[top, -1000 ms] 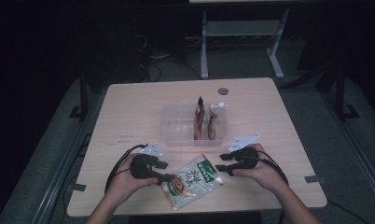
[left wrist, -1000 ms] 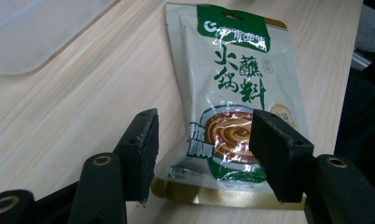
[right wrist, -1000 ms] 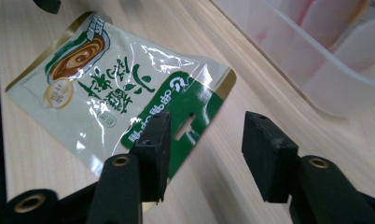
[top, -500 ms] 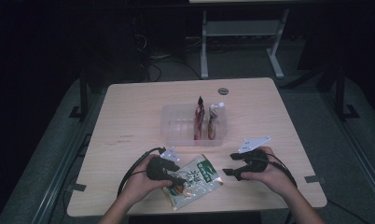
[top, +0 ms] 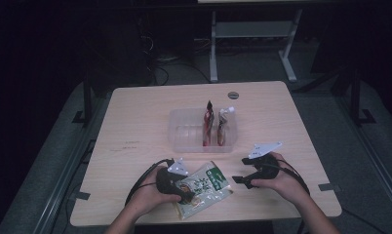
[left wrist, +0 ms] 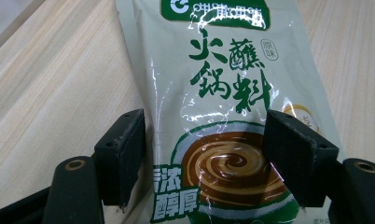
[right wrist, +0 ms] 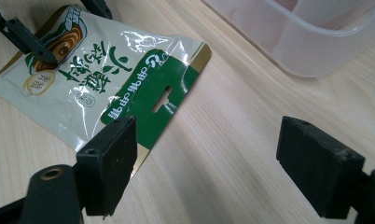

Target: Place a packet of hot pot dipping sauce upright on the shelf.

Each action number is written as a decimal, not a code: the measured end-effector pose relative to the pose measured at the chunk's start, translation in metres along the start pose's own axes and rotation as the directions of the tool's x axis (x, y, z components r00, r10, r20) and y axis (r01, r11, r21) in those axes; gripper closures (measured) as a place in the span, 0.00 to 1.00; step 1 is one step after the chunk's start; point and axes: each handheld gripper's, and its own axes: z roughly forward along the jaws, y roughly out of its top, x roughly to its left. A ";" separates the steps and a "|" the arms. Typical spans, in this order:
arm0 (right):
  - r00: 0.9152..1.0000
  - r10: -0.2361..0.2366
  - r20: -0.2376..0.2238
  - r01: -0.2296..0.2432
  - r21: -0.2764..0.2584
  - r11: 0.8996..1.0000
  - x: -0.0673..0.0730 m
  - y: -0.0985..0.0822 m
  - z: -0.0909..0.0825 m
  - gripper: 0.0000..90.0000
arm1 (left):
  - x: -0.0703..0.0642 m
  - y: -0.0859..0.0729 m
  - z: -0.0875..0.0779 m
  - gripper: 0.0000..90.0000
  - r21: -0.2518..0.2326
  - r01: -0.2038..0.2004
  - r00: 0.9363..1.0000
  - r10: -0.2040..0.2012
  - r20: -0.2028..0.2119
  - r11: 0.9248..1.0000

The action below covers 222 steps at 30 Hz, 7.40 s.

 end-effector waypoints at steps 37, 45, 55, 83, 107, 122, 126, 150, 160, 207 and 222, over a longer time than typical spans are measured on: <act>0.997 0.048 -0.052 -0.049 -0.030 0.998 -0.005 0.004 -0.008 0.21 | 0.018 0.003 -0.049 1.00 -0.215 0.152 0.988 -0.146 0.043 0.965; 0.996 0.047 -0.081 -0.052 -0.060 0.997 -0.004 0.015 -0.008 0.21 | 0.015 0.004 -0.059 1.00 -0.252 0.130 0.991 -0.120 0.055 0.959; 0.990 0.008 -0.139 -0.021 -0.087 0.996 0.006 0.045 0.003 0.21 | 0.012 0.007 -0.067 1.00 -0.272 0.109 0.993 -0.095 0.065 0.956; 0.964 -0.015 -0.264 -0.002 -0.063 0.998 0.029 0.068 0.035 0.35 | 0.008 0.017 -0.070 1.00 -0.301 0.078 0.997 -0.066 0.050 0.951; 0.961 -0.017 -0.276 -0.010 -0.095 0.995 0.026 0.068 0.026 0.96 | 0.010 0.016 -0.067 1.00 -0.300 0.070 0.998 -0.065 0.025 0.951; 0.963 -0.032 -0.268 0.002 -0.111 0.994 0.025 0.070 0.017 1.00 | 0.016 0.008 -0.077 0.91 -0.367 0.068 0.994 -0.095 -0.058 0.928; 0.961 -0.033 -0.273 0.001 -0.113 0.994 0.024 0.070 0.016 1.00 | 0.016 0.009 -0.079 1.00 -0.354 0.073 0.993 -0.099 -0.057 0.932; 0.913 -0.081 -0.399 0.004 -0.191 0.982 0.035 0.087 0.009 1.00 | 0.021 0.050 -0.037 1.00 -0.305 0.088 0.996 -0.081 0.036 0.948; 0.919 -0.086 -0.384 0.004 -0.209 0.978 0.033 0.088 0.004 1.00 | 0.016 0.046 -0.042 1.00 -0.301 0.073 0.997 -0.058 0.057 0.951; 0.942 -0.154 -0.298 0.052 -0.326 0.944 0.015 0.166 -0.010 1.00 | 0.026 -0.040 -0.075 0.38 -0.211 0.155 0.982 -0.174 -0.074 0.965; 0.957 -0.125 -0.263 0.030 -0.336 0.941 -0.005 0.191 -0.001 1.00 | 0.028 -0.042 -0.075 0.39 -0.203 0.171 0.980 -0.188 -0.066 0.964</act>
